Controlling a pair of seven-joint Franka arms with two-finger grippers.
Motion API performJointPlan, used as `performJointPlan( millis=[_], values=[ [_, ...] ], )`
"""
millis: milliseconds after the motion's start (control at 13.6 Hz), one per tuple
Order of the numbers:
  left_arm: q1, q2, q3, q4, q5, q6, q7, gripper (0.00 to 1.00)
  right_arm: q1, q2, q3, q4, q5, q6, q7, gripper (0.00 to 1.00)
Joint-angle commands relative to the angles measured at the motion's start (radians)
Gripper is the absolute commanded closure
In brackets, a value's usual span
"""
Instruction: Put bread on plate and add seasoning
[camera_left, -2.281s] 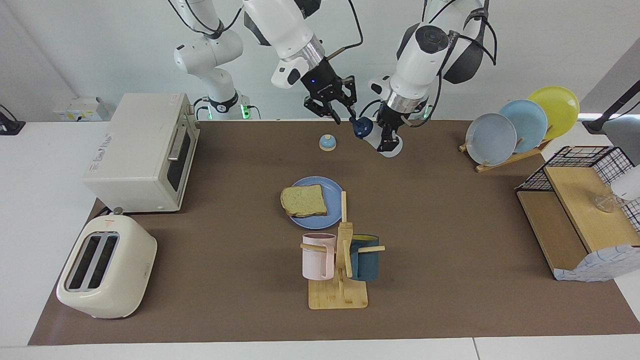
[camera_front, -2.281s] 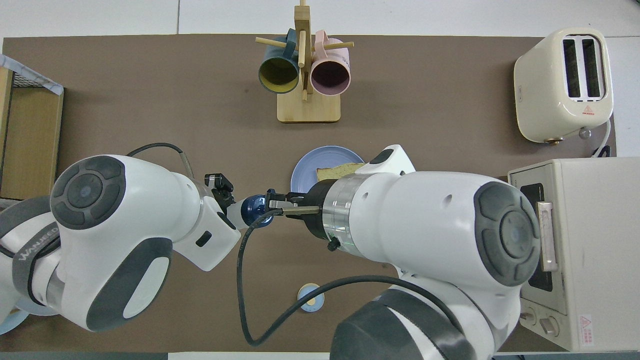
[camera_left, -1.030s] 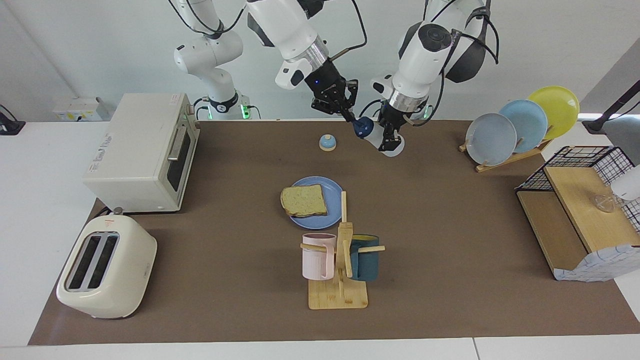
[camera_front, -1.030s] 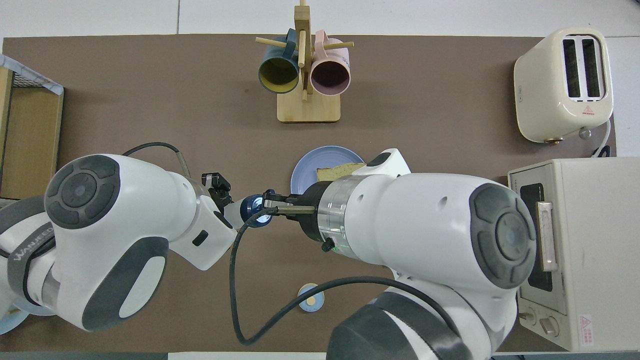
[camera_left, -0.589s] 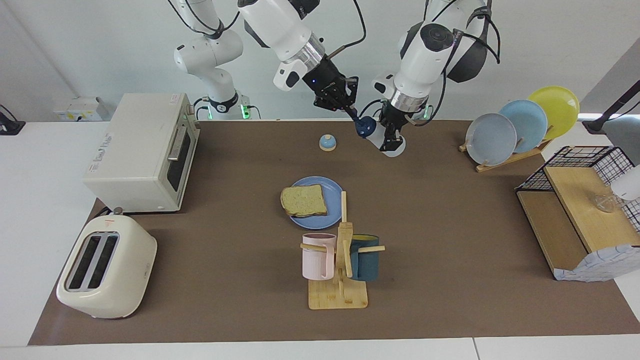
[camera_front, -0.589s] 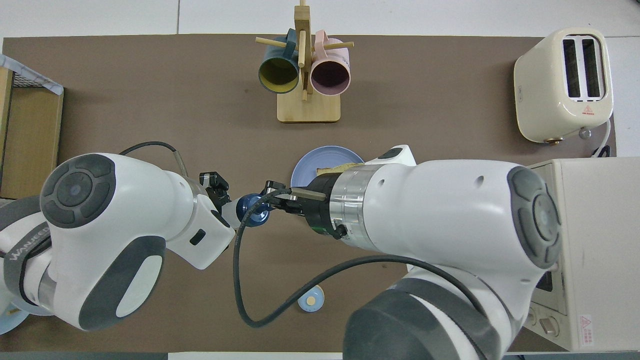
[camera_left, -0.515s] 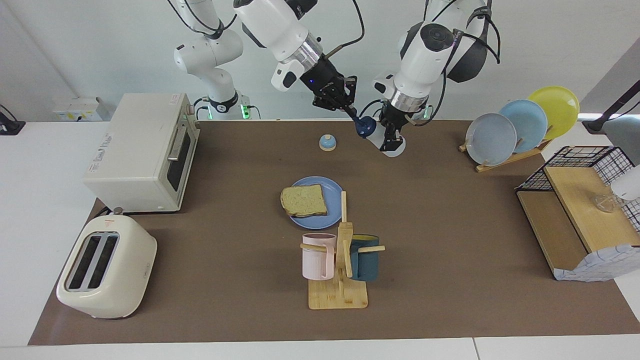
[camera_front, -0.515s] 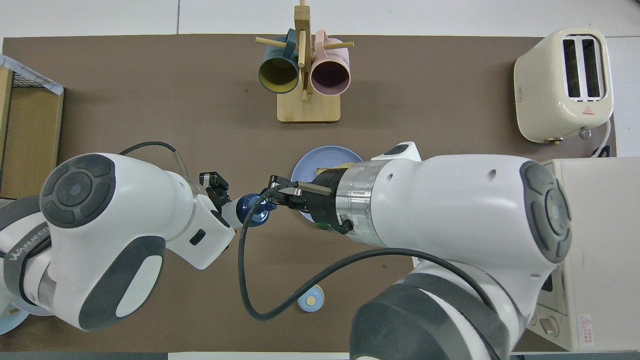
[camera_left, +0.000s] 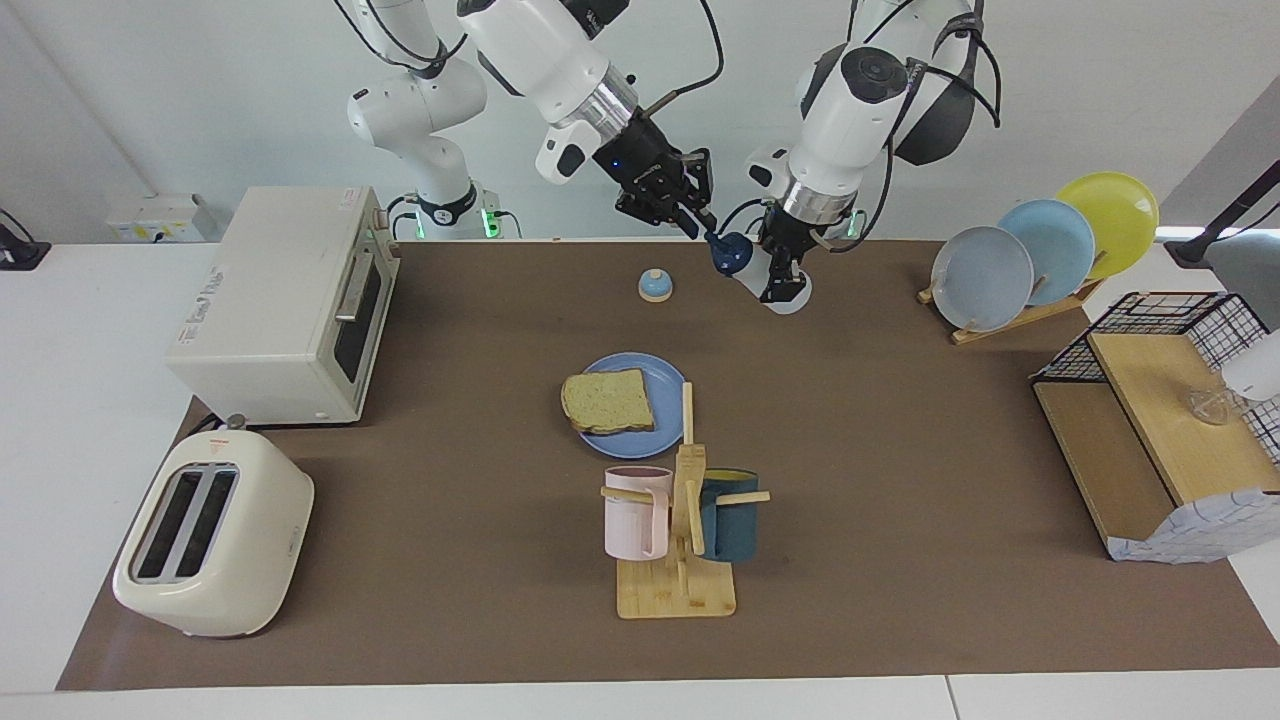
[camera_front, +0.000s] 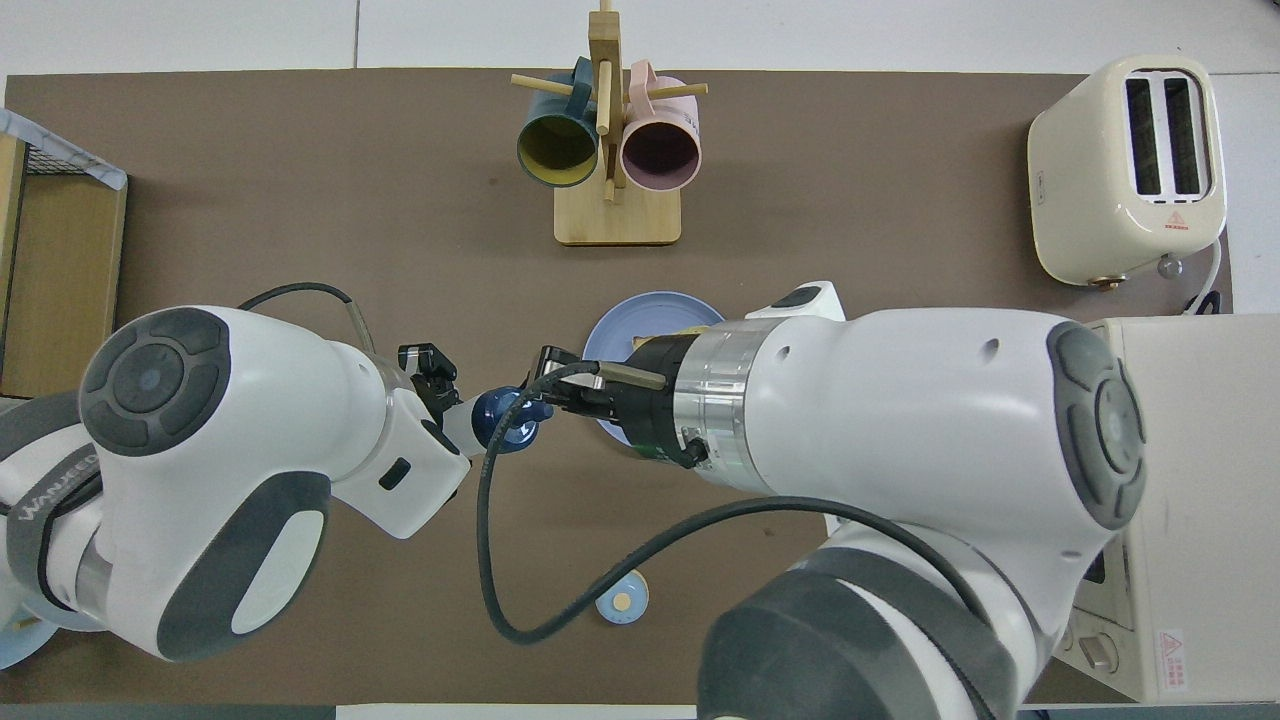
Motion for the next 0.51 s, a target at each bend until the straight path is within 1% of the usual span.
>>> performJointPlan(
  millis=[0, 221, 294, 441],
  values=[
    [0.003, -0.029, -0.001, -0.023, 0.015, 0.004, 0.006, 1.00, 0.026, -0.023, 0.005, -0.055, -0.038, 0.054, -0.028, 0.47],
    [0.003, -0.029, -0.001, -0.023, 0.015, 0.006, 0.004, 1.00, 0.024, -0.032, 0.007, -0.075, -0.044, 0.054, -0.035, 0.64],
    [0.003, -0.029, -0.001, -0.023, 0.015, 0.006, 0.004, 1.00, 0.023, -0.034, 0.005, -0.078, -0.044, 0.054, -0.051, 0.68],
    [0.003, -0.029, -0.001, -0.023, 0.015, 0.007, 0.003, 1.00, 0.020, -0.035, 0.005, -0.081, -0.044, 0.049, -0.060, 0.72]
  ],
)
